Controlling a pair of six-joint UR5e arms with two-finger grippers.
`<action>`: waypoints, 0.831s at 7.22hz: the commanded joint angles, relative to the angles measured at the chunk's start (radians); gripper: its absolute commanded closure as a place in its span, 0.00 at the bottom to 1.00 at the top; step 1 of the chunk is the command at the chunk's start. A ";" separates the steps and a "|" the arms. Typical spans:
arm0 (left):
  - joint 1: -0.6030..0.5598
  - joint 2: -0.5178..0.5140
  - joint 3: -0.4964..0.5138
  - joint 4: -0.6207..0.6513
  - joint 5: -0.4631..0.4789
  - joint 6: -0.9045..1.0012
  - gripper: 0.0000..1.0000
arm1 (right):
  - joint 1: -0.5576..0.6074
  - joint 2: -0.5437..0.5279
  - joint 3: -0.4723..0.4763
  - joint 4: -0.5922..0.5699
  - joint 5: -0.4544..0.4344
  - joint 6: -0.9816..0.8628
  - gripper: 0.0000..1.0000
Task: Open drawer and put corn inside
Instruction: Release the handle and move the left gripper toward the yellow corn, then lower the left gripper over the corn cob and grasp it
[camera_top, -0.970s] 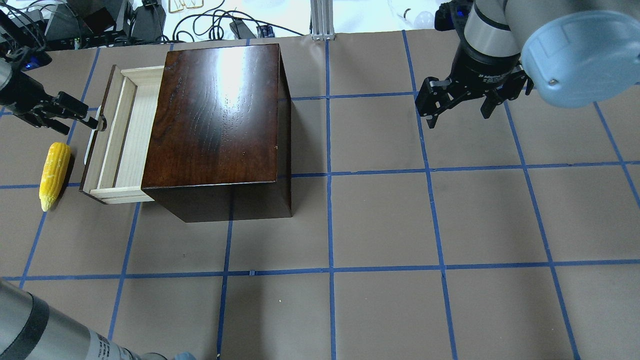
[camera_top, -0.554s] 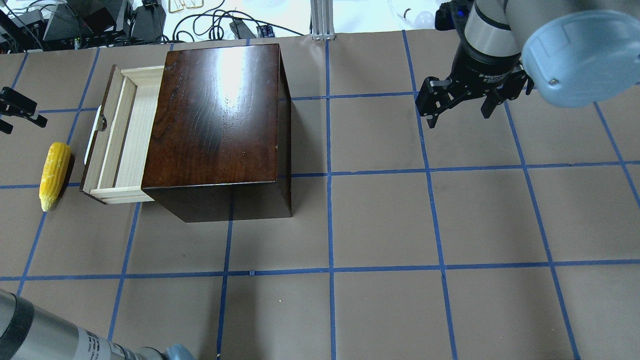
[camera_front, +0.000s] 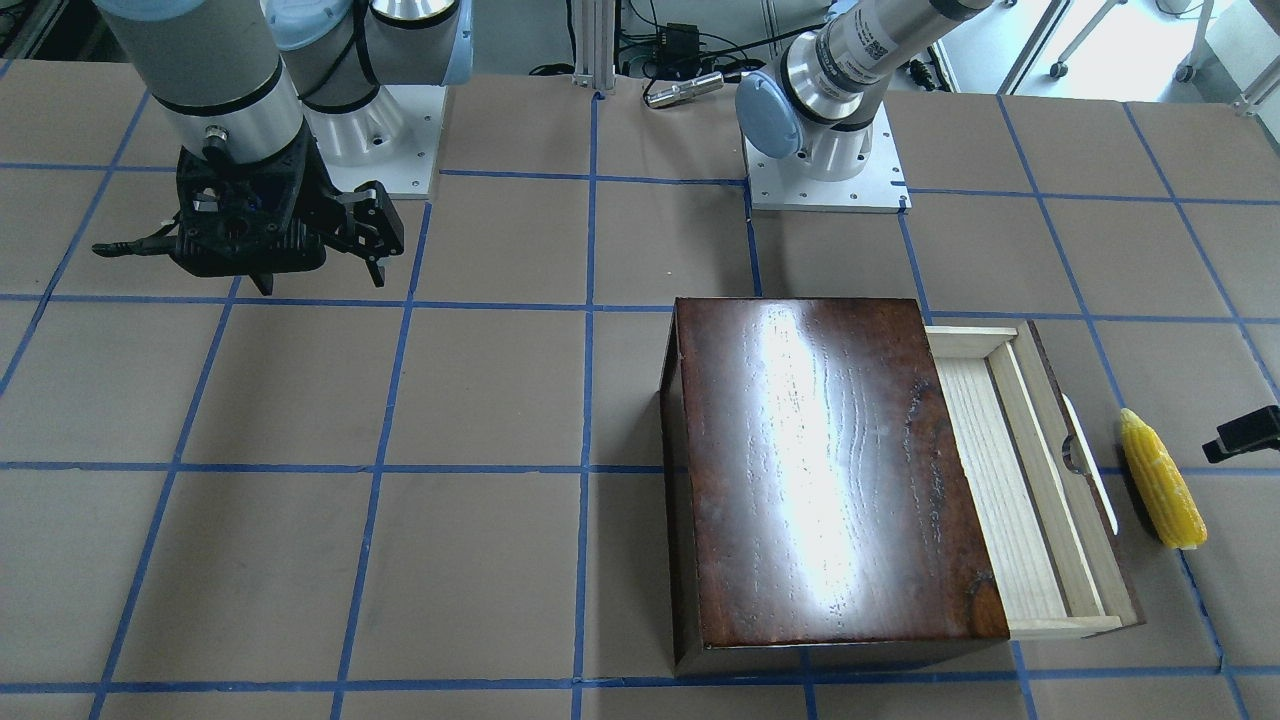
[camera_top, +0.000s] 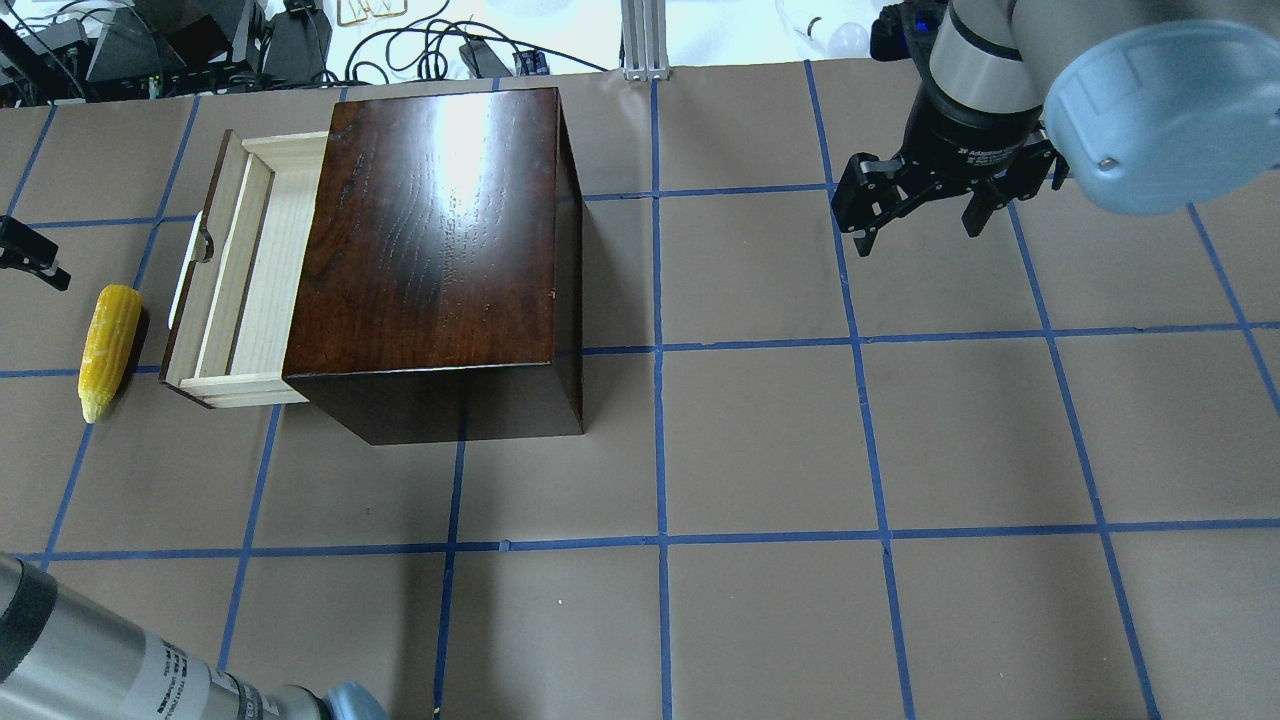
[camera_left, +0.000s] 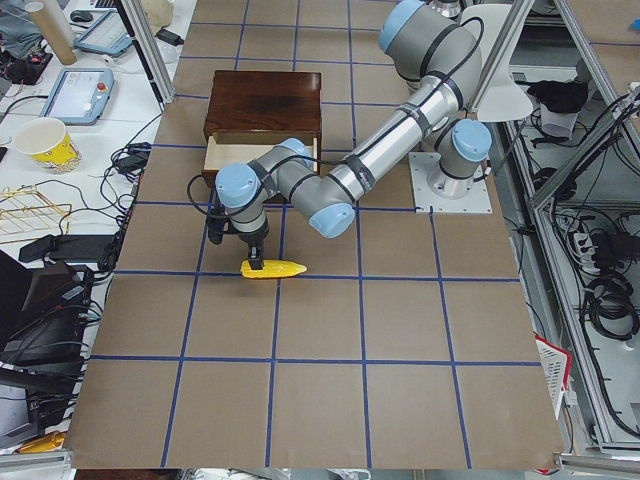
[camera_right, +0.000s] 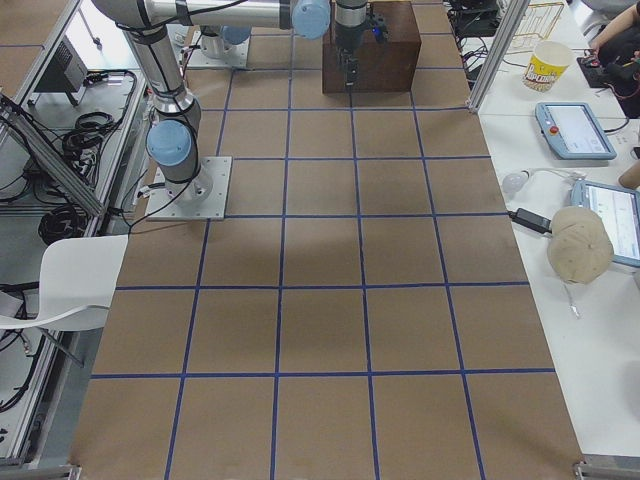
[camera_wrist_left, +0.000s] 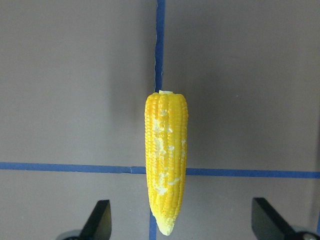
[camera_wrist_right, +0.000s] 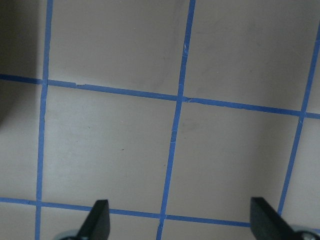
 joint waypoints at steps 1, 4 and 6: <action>0.000 -0.057 0.000 0.005 0.007 0.007 0.00 | 0.001 0.000 0.000 0.000 0.000 0.000 0.00; -0.003 -0.120 0.000 0.012 0.008 -0.029 0.00 | 0.001 0.000 0.000 0.000 0.000 0.000 0.00; -0.007 -0.138 -0.006 0.029 0.028 -0.046 0.00 | 0.001 0.000 0.000 0.000 0.000 0.000 0.00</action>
